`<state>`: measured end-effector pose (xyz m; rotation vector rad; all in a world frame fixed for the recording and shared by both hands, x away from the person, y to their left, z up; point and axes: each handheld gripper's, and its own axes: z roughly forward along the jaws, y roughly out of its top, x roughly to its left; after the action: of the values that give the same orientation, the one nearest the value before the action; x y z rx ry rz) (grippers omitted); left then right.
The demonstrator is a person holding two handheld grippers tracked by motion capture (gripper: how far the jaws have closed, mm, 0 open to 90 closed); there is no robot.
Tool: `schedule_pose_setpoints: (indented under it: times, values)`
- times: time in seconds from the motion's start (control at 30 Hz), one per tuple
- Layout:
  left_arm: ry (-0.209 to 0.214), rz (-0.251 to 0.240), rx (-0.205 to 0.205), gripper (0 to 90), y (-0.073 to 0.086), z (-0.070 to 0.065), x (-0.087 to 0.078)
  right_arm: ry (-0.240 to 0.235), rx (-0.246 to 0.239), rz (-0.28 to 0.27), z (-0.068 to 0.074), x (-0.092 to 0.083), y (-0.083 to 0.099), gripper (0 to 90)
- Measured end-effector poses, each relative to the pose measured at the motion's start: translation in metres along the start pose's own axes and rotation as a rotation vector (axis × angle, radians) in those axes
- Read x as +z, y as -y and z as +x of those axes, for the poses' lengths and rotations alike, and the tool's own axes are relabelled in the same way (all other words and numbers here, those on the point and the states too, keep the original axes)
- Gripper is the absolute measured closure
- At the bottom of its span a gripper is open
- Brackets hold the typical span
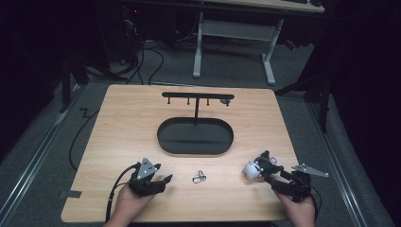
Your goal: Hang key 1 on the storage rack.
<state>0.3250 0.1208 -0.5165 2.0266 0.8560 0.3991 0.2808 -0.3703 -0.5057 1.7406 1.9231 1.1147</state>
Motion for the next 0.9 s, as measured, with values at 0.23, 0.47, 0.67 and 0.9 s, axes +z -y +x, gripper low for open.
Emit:
schedule_pose_setpoints:
  times: [0.23, 0.47, 0.67, 0.9]
  values:
    - [-0.005, -0.006, -0.006, 38.4, -0.002, 0.001, 0.0, 0.003, 0.009, -0.023, -0.006, -0.007, 0.005, 19.7]
    - [0.0, -0.007, -0.01, 38.4, 0.0, 0.001, -0.001, 0.011, -0.081, -0.038, -0.001, -0.013, 0.006, 64.8]
    - [-0.011, -0.003, -0.009, 38.2, 0.004, 0.003, -0.007, 0.06, -0.142, 0.019, -0.004, 0.0, 0.001, 83.3]
    - [-0.059, -0.014, -0.035, 38.3, 0.017, 0.007, -0.027, 0.072, -0.142, 0.027, -0.013, 0.02, -0.013, 83.2]
